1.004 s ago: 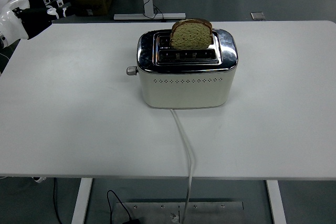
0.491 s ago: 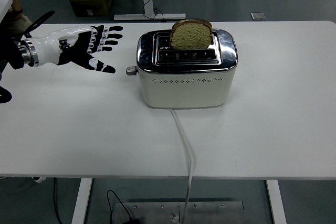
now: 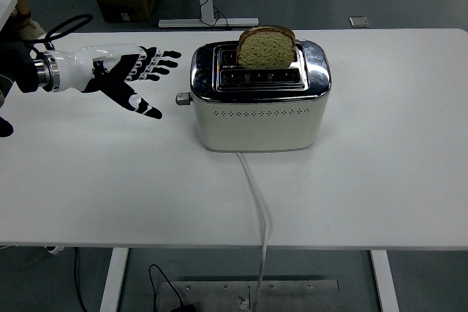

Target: Press down toaster

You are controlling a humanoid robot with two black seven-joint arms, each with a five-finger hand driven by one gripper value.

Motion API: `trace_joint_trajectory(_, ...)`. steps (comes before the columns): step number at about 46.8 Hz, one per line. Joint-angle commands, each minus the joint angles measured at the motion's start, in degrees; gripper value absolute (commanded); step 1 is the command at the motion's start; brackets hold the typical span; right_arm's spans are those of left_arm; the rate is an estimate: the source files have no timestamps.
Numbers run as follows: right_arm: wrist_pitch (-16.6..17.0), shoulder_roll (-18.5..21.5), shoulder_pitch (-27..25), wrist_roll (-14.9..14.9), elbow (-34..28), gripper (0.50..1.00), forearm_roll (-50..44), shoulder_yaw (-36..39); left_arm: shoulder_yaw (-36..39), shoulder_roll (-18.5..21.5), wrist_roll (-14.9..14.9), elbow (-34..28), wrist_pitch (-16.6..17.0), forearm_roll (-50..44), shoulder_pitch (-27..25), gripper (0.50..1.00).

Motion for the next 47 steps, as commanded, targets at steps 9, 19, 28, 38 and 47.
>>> trace_joint_trajectory(9,0.0,0.0,0.2,0.0,0.0,0.998,0.0,-0.1,2.9,2.8,0.0,-2.0,-0.1,0.1,-0.9,1.0)
trace_joint_trajectory(19,0.0,0.0,0.3,0.0,0.0,0.998,0.0,-0.1,6.1,2.9,0.2,-1.8,-0.1,5.2,-0.6,1.0)
trace_joint_trajectory(28,0.0,0.0,0.3,0.0,0.0,0.998,0.0,-0.1,6.6,2.7,0.2,-1.4,-0.1,5.7,-0.6,1.0)
trace_joint_trajectory(38,0.0,0.0,0.3,0.0,0.0,0.998,0.0,-0.1,6.8,1.5,0.4,-0.7,-0.1,5.8,-0.7,1.0)
trace_joint_trajectory(47,0.0,0.0,0.3,0.0,0.0,0.998,0.0,-0.1,7.4,0.4,0.4,0.2,-0.1,5.8,-0.8,1.0)
